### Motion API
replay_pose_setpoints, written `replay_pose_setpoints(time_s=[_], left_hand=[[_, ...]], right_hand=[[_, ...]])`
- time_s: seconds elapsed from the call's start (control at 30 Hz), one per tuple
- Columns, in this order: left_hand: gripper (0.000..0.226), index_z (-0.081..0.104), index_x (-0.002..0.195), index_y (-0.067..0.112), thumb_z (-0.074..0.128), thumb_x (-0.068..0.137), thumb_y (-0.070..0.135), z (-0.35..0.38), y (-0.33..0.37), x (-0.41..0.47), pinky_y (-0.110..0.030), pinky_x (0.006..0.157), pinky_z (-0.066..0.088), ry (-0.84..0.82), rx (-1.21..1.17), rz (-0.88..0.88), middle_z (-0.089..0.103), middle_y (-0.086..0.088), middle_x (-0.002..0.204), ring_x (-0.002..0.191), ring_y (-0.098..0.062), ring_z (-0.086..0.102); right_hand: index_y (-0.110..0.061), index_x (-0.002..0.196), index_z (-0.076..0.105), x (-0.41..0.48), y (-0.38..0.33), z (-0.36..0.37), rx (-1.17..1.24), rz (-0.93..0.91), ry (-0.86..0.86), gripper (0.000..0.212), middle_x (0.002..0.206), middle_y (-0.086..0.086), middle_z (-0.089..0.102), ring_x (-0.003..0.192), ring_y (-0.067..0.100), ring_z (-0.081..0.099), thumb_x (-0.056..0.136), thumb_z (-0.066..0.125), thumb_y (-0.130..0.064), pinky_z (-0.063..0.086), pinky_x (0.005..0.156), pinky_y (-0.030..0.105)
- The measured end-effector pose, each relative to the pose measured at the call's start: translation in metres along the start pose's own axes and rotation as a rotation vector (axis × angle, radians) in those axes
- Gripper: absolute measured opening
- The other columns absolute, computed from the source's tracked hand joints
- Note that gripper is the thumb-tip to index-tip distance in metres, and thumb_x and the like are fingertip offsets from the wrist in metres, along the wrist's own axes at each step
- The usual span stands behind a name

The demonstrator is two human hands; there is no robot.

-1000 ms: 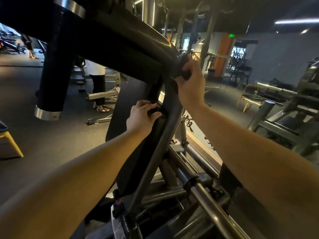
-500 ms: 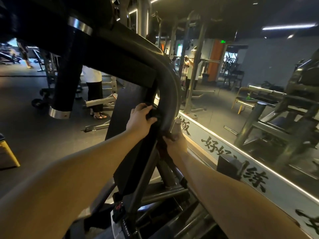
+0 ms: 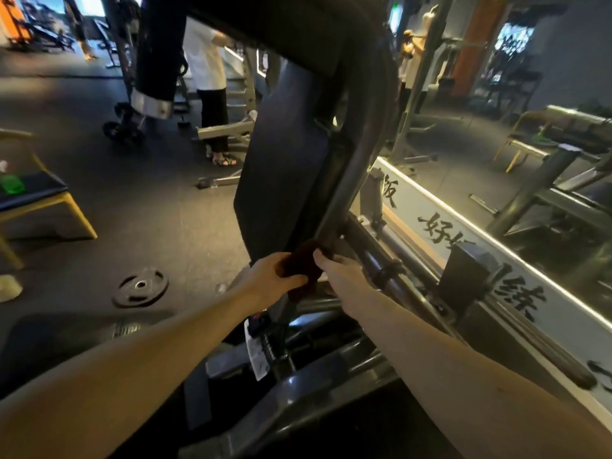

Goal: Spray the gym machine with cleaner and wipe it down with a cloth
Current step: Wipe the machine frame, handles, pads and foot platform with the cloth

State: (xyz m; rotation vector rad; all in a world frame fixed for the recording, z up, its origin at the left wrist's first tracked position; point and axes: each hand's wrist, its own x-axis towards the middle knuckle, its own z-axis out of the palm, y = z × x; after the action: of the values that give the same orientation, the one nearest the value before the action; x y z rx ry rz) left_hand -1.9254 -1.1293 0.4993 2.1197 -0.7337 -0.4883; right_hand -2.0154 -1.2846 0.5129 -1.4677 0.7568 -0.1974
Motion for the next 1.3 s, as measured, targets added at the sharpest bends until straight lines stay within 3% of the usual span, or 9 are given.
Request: replay_pose_setpoints(time_s=[0.13, 0.23, 0.4, 0.6, 0.7, 0.9, 1.07, 1.17, 1.3], left_hand=[[0.008, 0.071, 0.099, 0.024, 0.074, 0.092, 0.021, 0.005, -0.026, -0.023, -0.021, 0.079, 0.057, -0.005, -0.192, -0.140, 0.075, 0.005, 0.091, 0.082, -0.003, 0.072], [0.012, 0.070, 0.099, 0.021, 0.072, 0.091, 0.011, 0.008, -0.044, -0.030, -0.037, 0.089, 0.060, -0.008, -0.256, -0.215, 0.076, -0.004, 0.092, 0.087, -0.018, 0.074], [0.031, 0.059, 0.115, 0.021, 0.073, 0.090, 0.007, 0.021, -0.072, -0.035, -0.024, 0.073, 0.057, 0.077, -0.279, -0.332, 0.071, 0.003, 0.095, 0.090, -0.013, 0.072], [0.042, 0.057, 0.122, 0.026, 0.081, 0.088, 0.021, 0.053, -0.104, -0.029, -0.031, 0.090, 0.060, 0.076, -0.249, -0.262, 0.067, 0.006, 0.113, 0.103, -0.007, 0.068], [0.030, 0.063, 0.115, 0.029, 0.079, 0.089, 0.025, 0.063, -0.122, -0.016, -0.031, 0.092, 0.058, 0.018, -0.168, -0.275, 0.070, 0.008, 0.109, 0.100, -0.005, 0.069], [0.020, 0.059, 0.113, 0.021, 0.071, 0.097, 0.023, 0.080, -0.145, 0.027, -0.018, 0.067, 0.046, 0.375, -0.253, -0.548, 0.063, 0.013, 0.095, 0.088, -0.008, 0.065], [0.034, 0.058, 0.132, 0.023, 0.066, 0.100, 0.018, 0.108, -0.161, 0.058, -0.035, 0.093, 0.058, 0.418, -0.381, -0.565, 0.066, 0.007, 0.117, 0.105, -0.015, 0.065], [0.050, 0.052, 0.148, 0.023, 0.064, 0.101, 0.015, 0.125, -0.166, 0.069, -0.023, 0.088, 0.050, 0.361, -0.463, -0.534, 0.063, 0.009, 0.121, 0.111, -0.014, 0.064], [0.045, 0.055, 0.143, 0.030, 0.066, 0.100, 0.019, 0.139, -0.171, 0.067, -0.011, 0.077, 0.043, 0.344, -0.429, -0.539, 0.065, 0.011, 0.113, 0.102, -0.004, 0.063]], right_hand=[[-0.012, 0.100, 0.071, -0.004, 0.028, 0.009, 0.031, 0.018, -0.163, 0.022, 0.098, 0.001, 0.075, 0.100, 0.021, 0.070, 0.093, 0.077, -0.033, 0.052, 0.082, 0.027], [-0.011, 0.112, 0.066, -0.002, 0.048, 0.019, -0.055, 0.037, -0.233, 0.030, 0.110, 0.008, 0.074, 0.104, 0.024, 0.072, 0.090, 0.080, -0.026, 0.060, 0.090, 0.038], [-0.013, 0.125, 0.065, 0.004, 0.076, 0.026, -0.204, 0.046, -0.316, 0.029, 0.119, 0.008, 0.072, 0.111, 0.023, 0.071, 0.096, 0.070, -0.010, 0.061, 0.095, 0.043], [-0.012, 0.120, 0.067, 0.024, 0.105, 0.040, -0.085, 0.218, -0.226, 0.018, 0.118, 0.012, 0.073, 0.107, 0.025, 0.072, 0.103, 0.061, -0.013, 0.062, 0.091, 0.043], [-0.014, 0.120, 0.071, 0.036, 0.116, 0.040, -0.067, 0.250, -0.256, 0.020, 0.114, 0.008, 0.076, 0.105, 0.023, 0.074, 0.104, 0.059, -0.015, 0.062, 0.089, 0.039], [-0.028, 0.118, 0.066, 0.088, 0.124, 0.042, -0.087, 0.222, 0.065, 0.026, 0.112, 0.001, 0.069, 0.104, 0.018, 0.066, 0.095, 0.069, -0.016, 0.056, 0.097, 0.044], [-0.045, 0.120, 0.062, 0.103, 0.119, 0.044, 0.032, 0.069, -0.020, 0.036, 0.119, -0.010, 0.069, 0.120, 0.013, 0.059, 0.099, 0.062, -0.016, 0.042, 0.105, 0.040], [-0.050, 0.129, 0.059, 0.107, 0.128, 0.049, 0.021, 0.020, -0.036, 0.048, 0.124, -0.013, 0.068, 0.126, 0.012, 0.058, 0.098, 0.062, -0.014, 0.042, 0.109, 0.044], [-0.051, 0.133, 0.057, 0.108, 0.133, 0.049, 0.015, -0.021, -0.038, 0.053, 0.125, -0.012, 0.067, 0.124, 0.011, 0.057, 0.098, 0.059, -0.011, 0.041, 0.108, 0.043]])
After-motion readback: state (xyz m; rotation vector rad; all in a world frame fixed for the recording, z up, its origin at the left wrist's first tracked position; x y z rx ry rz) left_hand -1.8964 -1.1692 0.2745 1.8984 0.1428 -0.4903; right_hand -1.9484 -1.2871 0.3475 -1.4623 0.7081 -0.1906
